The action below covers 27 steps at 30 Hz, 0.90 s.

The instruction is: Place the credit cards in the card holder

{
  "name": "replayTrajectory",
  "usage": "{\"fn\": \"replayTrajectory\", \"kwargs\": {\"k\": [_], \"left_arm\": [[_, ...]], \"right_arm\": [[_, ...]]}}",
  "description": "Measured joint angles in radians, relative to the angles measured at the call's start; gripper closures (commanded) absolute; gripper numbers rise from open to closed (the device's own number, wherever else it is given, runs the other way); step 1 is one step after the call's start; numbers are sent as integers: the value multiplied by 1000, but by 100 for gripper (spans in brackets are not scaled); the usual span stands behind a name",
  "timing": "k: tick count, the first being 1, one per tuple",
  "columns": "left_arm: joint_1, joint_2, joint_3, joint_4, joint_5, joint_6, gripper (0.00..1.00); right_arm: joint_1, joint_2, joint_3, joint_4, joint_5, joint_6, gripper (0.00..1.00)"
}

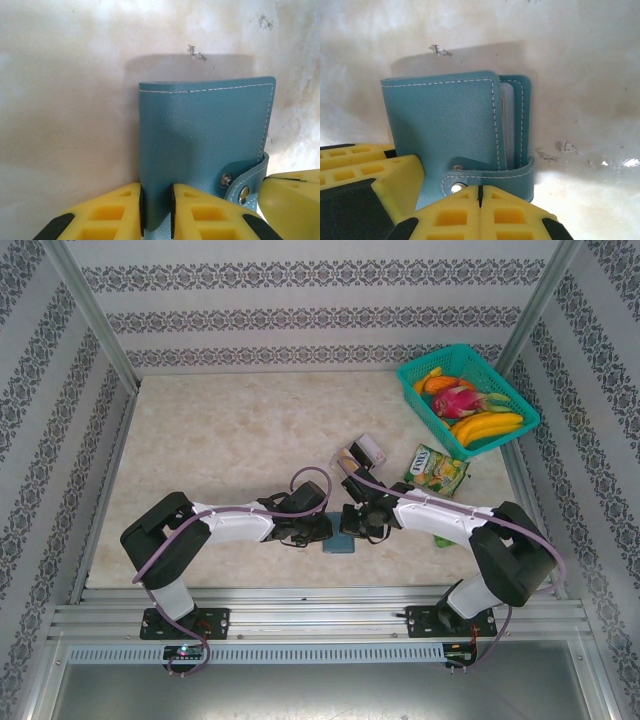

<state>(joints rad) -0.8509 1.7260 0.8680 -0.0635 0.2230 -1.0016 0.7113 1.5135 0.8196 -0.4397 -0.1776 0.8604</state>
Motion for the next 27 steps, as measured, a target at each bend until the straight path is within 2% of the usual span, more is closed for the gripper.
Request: {"fn": "replayTrajectory", "kwargs": {"k": [27], "left_arm": [[0,2,3,-3,1,3,79]], "right_arm": [[5,58,32,-3,-22,-3,96]]}}
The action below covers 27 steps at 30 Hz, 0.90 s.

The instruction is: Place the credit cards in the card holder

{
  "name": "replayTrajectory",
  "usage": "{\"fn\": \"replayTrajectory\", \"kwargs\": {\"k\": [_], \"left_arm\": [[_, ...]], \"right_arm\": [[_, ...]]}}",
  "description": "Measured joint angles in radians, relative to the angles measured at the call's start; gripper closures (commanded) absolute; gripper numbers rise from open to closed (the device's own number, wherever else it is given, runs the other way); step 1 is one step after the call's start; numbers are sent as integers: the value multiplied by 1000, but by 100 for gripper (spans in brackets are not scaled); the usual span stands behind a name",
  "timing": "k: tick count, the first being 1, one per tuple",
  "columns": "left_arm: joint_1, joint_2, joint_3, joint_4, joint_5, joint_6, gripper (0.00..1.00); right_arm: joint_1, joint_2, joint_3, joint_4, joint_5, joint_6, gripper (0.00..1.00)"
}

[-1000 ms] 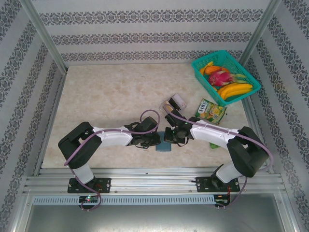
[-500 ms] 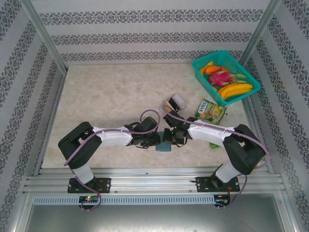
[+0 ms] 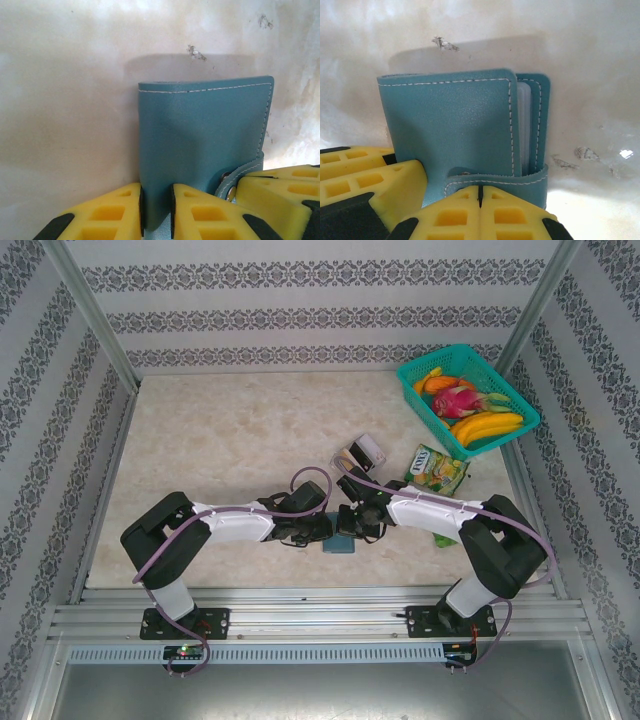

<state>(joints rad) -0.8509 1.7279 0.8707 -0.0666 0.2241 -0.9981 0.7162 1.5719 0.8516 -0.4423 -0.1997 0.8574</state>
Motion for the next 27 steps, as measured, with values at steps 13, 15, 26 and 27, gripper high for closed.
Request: {"fn": "replayTrajectory", "kwargs": {"k": [13,15,26,27], "left_arm": [[0,0,0,0,0,0,79],[0,0,0,0,0,0,79],[0,-2,-8,9,-1,-1,79],[0,-4,-13,17,-1,-1,79]], "right_arm": [[0,19,13,-5,-4,3,97],[-1,27,19,-10,-7,4,97],[-1,109,119,-123,-13,0,95],[-1,117,127,-132,-15,0,95]]}}
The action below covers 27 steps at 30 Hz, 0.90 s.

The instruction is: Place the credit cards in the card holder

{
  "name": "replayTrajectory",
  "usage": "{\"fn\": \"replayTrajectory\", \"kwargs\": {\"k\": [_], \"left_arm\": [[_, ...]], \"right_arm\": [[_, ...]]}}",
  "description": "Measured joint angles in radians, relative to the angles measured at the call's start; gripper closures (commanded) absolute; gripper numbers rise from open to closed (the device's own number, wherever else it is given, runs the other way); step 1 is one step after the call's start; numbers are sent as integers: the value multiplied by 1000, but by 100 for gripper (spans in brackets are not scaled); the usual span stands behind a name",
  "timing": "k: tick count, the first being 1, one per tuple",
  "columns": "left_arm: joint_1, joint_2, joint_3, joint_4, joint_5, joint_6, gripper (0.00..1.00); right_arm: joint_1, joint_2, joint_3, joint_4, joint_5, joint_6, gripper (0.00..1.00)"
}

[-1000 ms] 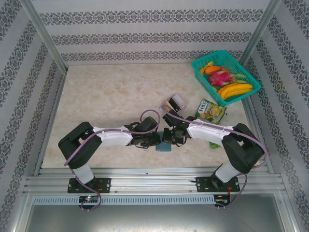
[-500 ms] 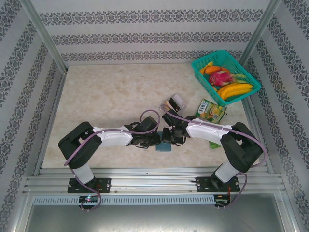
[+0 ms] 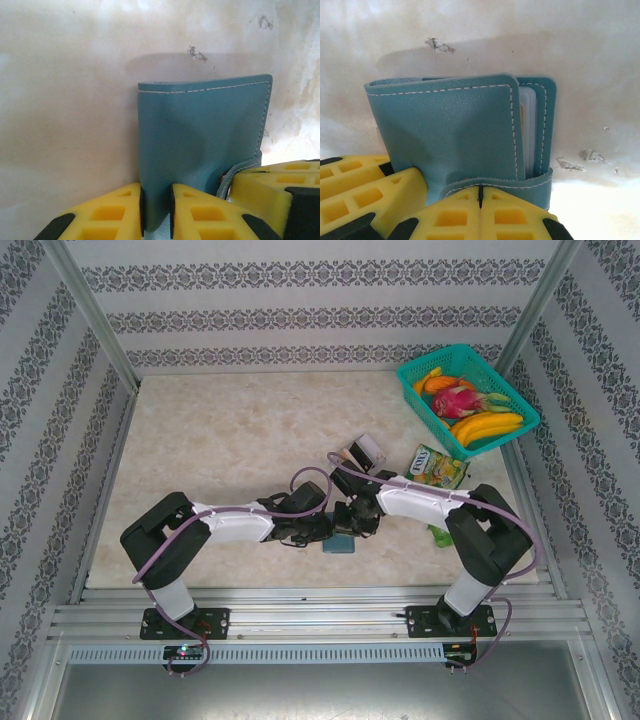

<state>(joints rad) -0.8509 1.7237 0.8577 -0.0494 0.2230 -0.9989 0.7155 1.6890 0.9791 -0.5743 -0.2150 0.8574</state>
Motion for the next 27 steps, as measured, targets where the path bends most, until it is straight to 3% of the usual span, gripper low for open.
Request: {"fn": "replayTrajectory", "kwargs": {"k": [14,27], "left_arm": [[0,-24,-83,134,-3,-27,79],[0,-29,-106,174,-3,-30,79]], "right_arm": [[3,174,218,-250,8,-27,95],[-1,229,284,-322,-6,-39,94]]}}
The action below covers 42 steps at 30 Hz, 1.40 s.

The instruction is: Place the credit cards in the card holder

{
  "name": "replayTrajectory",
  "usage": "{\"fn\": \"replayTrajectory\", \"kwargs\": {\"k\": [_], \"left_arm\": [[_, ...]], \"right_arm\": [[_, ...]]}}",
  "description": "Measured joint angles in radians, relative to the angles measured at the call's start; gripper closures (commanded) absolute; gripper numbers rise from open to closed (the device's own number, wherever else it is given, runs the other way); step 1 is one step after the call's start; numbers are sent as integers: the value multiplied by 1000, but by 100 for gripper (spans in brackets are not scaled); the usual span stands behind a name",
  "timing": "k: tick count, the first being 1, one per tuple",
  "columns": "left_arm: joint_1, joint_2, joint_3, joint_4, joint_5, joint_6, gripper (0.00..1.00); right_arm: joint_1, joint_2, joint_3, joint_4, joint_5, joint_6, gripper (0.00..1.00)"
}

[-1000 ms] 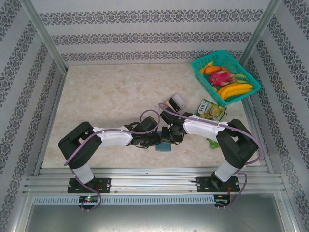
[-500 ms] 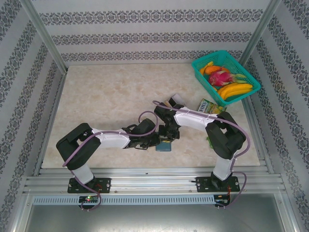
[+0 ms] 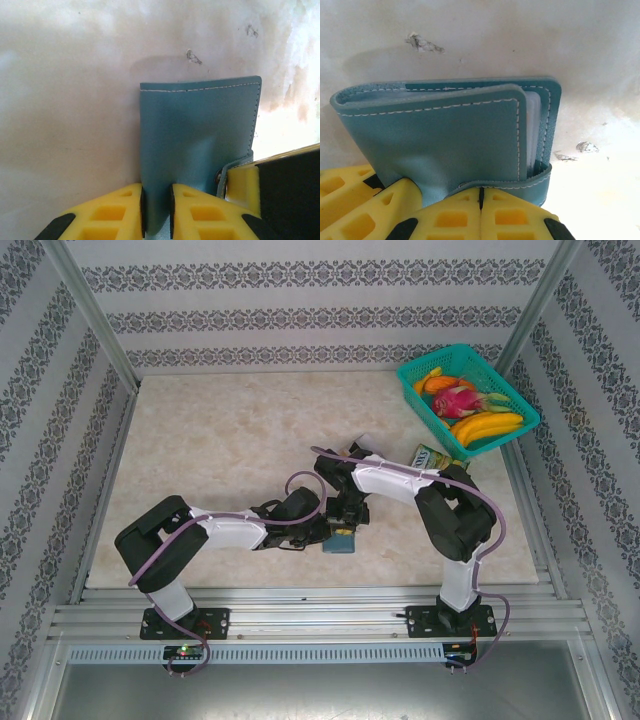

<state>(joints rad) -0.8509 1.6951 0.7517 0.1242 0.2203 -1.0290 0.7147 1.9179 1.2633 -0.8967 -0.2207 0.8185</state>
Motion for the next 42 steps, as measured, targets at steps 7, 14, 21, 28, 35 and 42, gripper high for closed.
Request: {"fn": "replayTrajectory", "kwargs": {"k": [7,14,21,28,35,42], "left_arm": [[0,0,-2,3,0,0,80],[0,1,8,-15,-1,0,80],[0,5,25,-42,-1,0,79],[0,6,30,-52,-1,0,79],[0,10,40,-66,-1,1,79],[0,10,41,-67,-1,1,79]], "right_arm": [[-16,-72,-68,74,-23,-4,96],[-12,-204,-226,243,-5,-3,96],[-11,-259,-296,325,-6,1,97],[-5,-322,-334,378,6,23,100],[-5,-341,-343,393,6,32,100],[-5,-316,-349,393,6,39,100]]}}
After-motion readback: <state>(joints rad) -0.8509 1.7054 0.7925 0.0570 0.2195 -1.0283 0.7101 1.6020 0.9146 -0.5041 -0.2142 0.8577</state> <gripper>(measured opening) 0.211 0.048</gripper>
